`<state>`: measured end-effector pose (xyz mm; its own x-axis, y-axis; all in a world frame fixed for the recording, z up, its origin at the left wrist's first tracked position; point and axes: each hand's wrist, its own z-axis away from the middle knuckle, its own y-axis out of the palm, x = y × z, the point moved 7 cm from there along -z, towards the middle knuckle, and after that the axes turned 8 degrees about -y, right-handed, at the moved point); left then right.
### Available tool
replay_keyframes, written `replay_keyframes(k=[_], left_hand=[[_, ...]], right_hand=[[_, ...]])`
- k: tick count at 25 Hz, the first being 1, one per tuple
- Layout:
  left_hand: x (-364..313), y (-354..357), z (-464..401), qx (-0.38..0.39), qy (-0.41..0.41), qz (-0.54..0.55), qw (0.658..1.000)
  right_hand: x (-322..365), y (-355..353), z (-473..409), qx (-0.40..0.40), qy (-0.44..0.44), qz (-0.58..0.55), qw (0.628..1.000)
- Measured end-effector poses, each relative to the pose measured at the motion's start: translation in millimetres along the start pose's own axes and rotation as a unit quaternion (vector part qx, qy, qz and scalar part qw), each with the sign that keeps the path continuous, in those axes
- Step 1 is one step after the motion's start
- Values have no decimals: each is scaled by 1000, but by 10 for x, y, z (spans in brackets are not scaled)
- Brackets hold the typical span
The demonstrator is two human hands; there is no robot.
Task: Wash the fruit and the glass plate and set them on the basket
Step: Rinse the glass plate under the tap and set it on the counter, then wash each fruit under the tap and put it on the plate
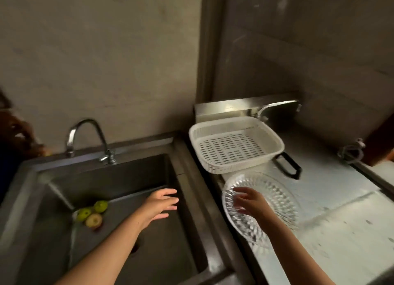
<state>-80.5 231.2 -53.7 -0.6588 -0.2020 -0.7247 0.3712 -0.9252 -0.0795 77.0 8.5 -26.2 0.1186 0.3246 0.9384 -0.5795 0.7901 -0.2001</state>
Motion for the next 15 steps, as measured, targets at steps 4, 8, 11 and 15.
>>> replay_keyframes(k=[4,8,11,15], left_hand=[[662,-939,175,-88,-52,61,993],[1524,-1817,381,-193,-129,169,958],[2127,-2304,313,-229,-171,239,928],[2675,-2747,-289,-270,-196,280,900]], right_hand=[[83,1187,-275,106,-25,60,992],[-165,2338,-485,203,-1,144,968],[-574,3129,-707,243,30,198,949],[-1190,4085,-1147,259,33,215,941]])
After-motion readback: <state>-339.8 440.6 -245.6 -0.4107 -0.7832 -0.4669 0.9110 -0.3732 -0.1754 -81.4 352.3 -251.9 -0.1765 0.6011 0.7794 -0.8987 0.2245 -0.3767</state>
